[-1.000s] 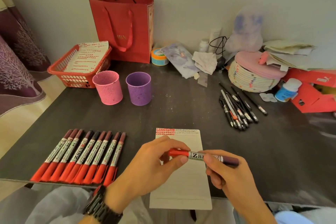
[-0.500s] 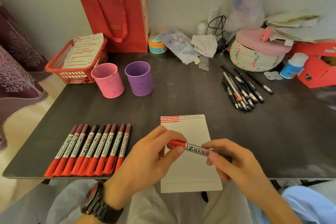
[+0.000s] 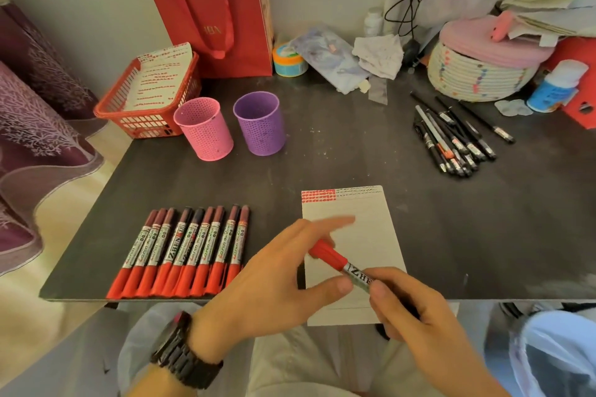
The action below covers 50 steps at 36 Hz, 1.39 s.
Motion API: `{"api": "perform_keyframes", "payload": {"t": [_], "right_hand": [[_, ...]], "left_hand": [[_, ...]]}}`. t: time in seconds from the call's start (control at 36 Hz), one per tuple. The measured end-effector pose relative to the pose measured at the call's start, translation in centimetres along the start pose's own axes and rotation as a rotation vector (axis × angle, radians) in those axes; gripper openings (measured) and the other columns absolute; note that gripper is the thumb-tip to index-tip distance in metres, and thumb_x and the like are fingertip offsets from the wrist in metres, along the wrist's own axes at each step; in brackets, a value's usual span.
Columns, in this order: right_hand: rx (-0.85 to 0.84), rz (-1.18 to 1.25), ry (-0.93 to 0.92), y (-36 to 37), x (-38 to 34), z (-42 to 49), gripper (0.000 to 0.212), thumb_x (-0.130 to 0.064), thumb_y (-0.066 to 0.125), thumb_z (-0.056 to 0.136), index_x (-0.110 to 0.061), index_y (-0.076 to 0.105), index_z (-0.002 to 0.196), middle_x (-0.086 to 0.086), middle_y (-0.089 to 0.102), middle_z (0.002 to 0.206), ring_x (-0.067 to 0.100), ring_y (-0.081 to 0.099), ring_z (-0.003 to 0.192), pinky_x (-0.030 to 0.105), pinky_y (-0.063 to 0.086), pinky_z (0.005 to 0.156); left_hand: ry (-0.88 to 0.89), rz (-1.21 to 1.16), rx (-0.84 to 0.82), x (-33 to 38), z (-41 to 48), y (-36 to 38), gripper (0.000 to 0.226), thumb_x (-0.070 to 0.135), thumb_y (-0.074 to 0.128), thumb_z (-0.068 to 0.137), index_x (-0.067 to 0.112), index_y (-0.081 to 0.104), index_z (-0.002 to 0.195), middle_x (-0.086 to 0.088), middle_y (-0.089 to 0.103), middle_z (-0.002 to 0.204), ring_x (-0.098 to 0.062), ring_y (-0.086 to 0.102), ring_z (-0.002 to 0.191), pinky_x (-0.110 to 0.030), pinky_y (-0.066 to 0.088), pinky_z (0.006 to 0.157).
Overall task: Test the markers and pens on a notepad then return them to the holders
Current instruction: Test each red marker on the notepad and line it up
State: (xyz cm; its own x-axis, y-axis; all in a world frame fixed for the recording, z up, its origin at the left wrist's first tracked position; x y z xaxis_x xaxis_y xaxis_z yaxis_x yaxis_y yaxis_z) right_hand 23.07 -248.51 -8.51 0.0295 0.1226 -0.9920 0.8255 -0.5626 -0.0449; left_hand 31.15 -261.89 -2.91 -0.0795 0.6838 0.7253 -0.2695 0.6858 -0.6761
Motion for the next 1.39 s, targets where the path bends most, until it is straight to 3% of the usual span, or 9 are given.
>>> {"api": "perform_keyframes", "payload": {"t": [0.17,0.25,0.39,0.56,0.64,0.94,1.17,1.28,1.39], "right_hand": [[0.009,0.262,0.136,2.1,1.0,-0.4,0.036,-0.045,0.06,0.08,-0.023,0.076,0.104,-0.002,0.044,0.06,0.008,0.035,0.052,0.018,0.033,0.048],[0.016,0.334,0.174,3.2,1.0,-0.4,0.032,-0.039,0.059,0.081,-0.02,0.077,0.099,0.001,0.041,0.06,0.009,0.032,0.05,0.018,0.03,0.046],[0.099,0.291,0.169,4.0,0.8,-0.8,0.03,-0.047,0.059,0.077,-0.026,0.076,0.093,-0.002,0.04,0.059,0.009,0.031,0.05,0.019,0.029,0.046],[0.323,0.09,0.104,3.6,0.5,-2.0,0.025,-0.058,0.054,0.076,-0.041,0.07,0.086,-0.008,0.046,0.055,0.005,0.036,0.05,0.016,0.032,0.049],[0.346,0.029,0.108,3.5,0.4,-2.2,0.01,-0.044,0.06,0.089,-0.042,0.068,0.083,-0.008,0.048,0.056,0.004,0.04,0.051,0.014,0.035,0.048],[0.399,0.064,0.11,3.8,0.9,-2.5,0.014,-0.033,0.065,0.092,-0.035,0.068,0.078,-0.013,0.046,0.053,0.005,0.037,0.051,0.014,0.032,0.049],[0.29,0.023,0.042,3.5,0.0,-1.1,0.025,-0.061,0.054,0.078,-0.041,0.068,0.085,-0.009,0.053,0.058,0.003,0.043,0.053,0.017,0.038,0.05],[0.157,-0.089,0.013,2.7,-0.6,0.3,0.028,-0.065,0.055,0.073,-0.048,0.07,0.09,-0.009,0.066,0.066,0.003,0.062,0.062,0.012,0.046,0.06],[0.107,-0.203,-0.025,1.9,-1.9,1.3,0.026,-0.06,0.066,0.071,-0.056,0.07,0.097,-0.019,0.071,0.082,0.002,0.064,0.079,0.012,0.049,0.067]], "left_hand": [[-0.138,-1.113,0.353,-1.2,1.5,-2.1,0.05,0.049,0.07,0.082,0.023,0.064,0.124,-0.014,0.067,0.116,-0.027,0.063,0.106,-0.036,0.053,0.086],[-0.199,-1.381,0.452,-1.4,2.2,-1.5,0.025,0.038,0.06,0.086,0.015,0.069,0.09,-0.007,0.064,0.085,-0.024,0.063,0.076,-0.033,0.054,0.069],[-0.269,-1.595,0.557,-2.3,2.9,-0.2,0.036,0.03,0.048,0.095,0.02,0.044,0.061,0.008,0.025,0.048,-0.007,0.016,0.041,-0.021,0.019,0.038],[-0.341,-1.599,0.627,-3.2,2.3,1.4,0.036,0.028,0.052,0.09,0.022,0.038,0.057,0.01,0.019,0.045,-0.006,0.012,0.038,-0.021,0.017,0.034],[-0.359,-1.621,0.636,-3.5,1.9,1.7,0.036,0.027,0.053,0.087,0.023,0.036,0.056,0.011,0.018,0.045,-0.006,0.011,0.038,-0.02,0.017,0.033],[-0.377,-1.566,0.639,-3.4,1.8,1.8,0.034,0.026,0.055,0.082,0.023,0.035,0.055,0.01,0.017,0.045,-0.007,0.01,0.039,-0.021,0.015,0.033],[-0.332,-1.517,0.566,-3.5,2.4,0.8,0.034,0.027,0.054,0.088,0.022,0.041,0.057,0.01,0.02,0.045,-0.007,0.012,0.04,-0.021,0.018,0.036],[-0.334,-1.254,0.477,-4.2,1.4,0.0,0.034,0.032,0.052,0.094,0.017,0.055,0.064,0.003,0.037,0.051,-0.011,0.032,0.044,-0.022,0.035,0.043],[-0.319,-0.72,0.245,-4.1,-0.1,-0.6,0.029,0.031,0.049,0.099,0.017,0.073,0.092,-0.005,0.071,0.088,-0.018,0.064,0.081,-0.022,0.051,0.069]]}}
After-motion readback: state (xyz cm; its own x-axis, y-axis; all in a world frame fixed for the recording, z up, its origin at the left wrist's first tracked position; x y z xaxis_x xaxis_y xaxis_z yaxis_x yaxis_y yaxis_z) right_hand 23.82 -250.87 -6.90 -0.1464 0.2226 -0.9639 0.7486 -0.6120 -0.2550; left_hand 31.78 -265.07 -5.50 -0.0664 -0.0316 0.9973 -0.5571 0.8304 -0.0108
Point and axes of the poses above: each hand's wrist, its own z-axis towards the middle knuckle, its own y-axis out of the palm, x = y × z, the point moved 9 cm from there along z, towards the middle knuckle
